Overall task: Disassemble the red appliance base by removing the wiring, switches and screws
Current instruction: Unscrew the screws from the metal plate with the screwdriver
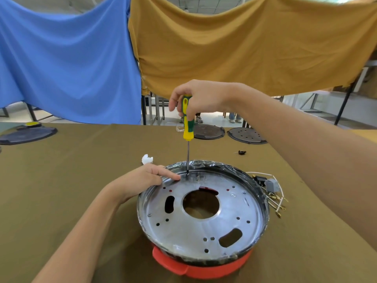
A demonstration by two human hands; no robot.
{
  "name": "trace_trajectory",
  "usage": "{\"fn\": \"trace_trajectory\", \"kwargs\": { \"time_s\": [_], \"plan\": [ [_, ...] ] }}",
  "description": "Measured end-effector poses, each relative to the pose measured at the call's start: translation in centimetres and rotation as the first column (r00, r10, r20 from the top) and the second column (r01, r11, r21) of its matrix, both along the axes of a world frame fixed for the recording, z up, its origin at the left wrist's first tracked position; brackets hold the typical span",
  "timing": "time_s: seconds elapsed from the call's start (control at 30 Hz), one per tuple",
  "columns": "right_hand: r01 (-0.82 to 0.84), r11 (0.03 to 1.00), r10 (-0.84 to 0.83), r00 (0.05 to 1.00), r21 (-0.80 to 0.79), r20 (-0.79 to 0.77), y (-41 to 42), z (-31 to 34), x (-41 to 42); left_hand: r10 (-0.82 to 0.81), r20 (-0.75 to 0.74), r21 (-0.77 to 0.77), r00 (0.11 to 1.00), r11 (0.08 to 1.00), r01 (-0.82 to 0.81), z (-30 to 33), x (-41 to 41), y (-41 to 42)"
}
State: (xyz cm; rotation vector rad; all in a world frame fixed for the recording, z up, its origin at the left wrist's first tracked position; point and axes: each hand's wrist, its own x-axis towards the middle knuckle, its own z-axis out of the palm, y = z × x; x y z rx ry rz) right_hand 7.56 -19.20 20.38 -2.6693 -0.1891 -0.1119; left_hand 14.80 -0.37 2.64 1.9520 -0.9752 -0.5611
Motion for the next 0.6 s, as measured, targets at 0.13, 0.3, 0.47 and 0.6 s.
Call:
{"fn": "trace_trajectory", "kwargs": {
  "time_s": [0.13,0.3,0.47,0.6],
  "plan": [
    [0.312,0.75,-0.245,0.95,-0.584,0.194,1.0,-0.2,0.4,-0.004,0.008,0.017,1.0,1.0,0.004,0.2,-0.1,0.1],
    [0.09,0.847,-0.063,0.996,-0.524,0.069,0.9,0.7,0.5,0.007,0.01,0.015,1.0,1.0,-0.007,0.4,-0.5,-0.1],
    [-0.024,0.999,0.03,0.989,0.044,-0.141,0.5,0.8,-0.4,0.016,-0.007,0.023,1.0,1.0,-0.016,0.7,-0.8,0.2],
    [0.17,0.925,-0.219,0.969,-0.339,-0.113,1.5,1.4,-0.4,0.012,-0.007,0.03,1.0,0.999,-0.012,0.8,-1.0,0.3]
  ]
}}
